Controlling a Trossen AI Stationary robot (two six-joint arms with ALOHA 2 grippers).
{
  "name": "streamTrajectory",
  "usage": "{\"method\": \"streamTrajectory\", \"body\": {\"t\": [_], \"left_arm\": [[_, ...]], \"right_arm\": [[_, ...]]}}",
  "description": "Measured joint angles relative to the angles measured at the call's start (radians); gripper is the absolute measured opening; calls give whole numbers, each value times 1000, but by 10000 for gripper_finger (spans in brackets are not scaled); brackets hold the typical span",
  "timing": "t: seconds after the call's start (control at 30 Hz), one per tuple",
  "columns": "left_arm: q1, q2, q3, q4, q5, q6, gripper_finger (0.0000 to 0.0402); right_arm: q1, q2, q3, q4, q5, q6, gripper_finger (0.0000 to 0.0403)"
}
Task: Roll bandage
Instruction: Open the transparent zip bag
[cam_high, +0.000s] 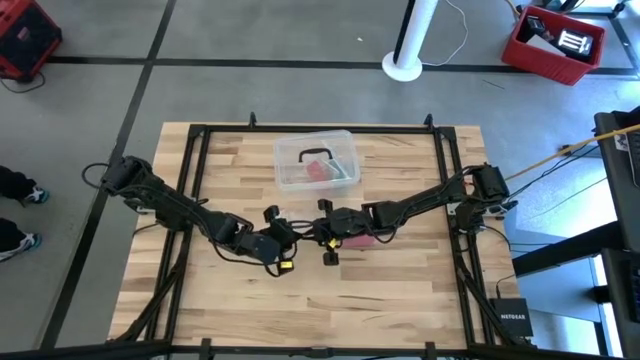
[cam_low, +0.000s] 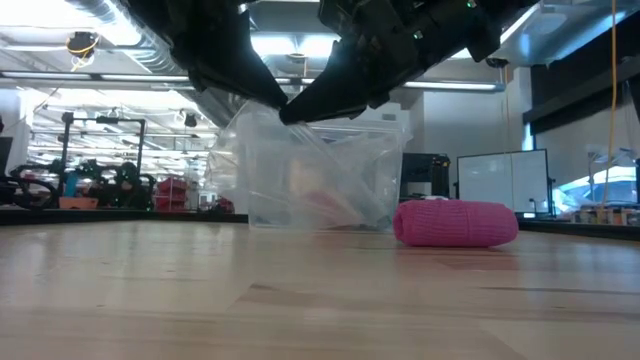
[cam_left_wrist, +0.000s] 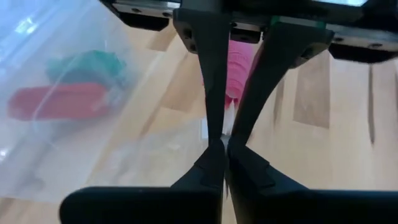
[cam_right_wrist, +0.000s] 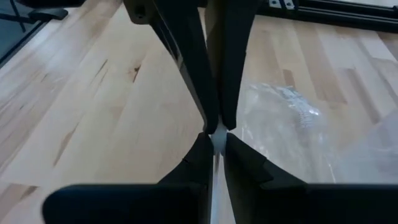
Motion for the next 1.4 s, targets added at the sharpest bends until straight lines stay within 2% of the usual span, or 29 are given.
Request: {"method": "streamTrajectory", "body": {"t": [0.1,0.23,0.4,0.6,0.8,0.9,1.2,1.4], "left_arm": [[-6,-3,38,-83,-20,18,1],[-9,-4,101,-270,-40,-28,1],[-11,-4,128,-370,-46,-55,0],[-38,-5,143,-423,-60,-103,0],[-40,-2,139,-358,-67,-100,0],[-40,7,139,-346,-66,-100,0],[-58,20,138,-323,-60,-128,0],[-78,32,138,-322,-69,-146,0]], "right_arm": [[0,-4,4,-37,10,2,33],[1,-3,1,-149,42,4,33],[1,-3,2,-247,44,6,33],[1,-1,0,-362,78,0,33],[1,3,-6,-292,75,10,38],[-11,-3,10,-276,66,-4,69],[-33,-43,24,-327,69,-120,213],[-32,-68,25,-370,34,-132,252]]}}
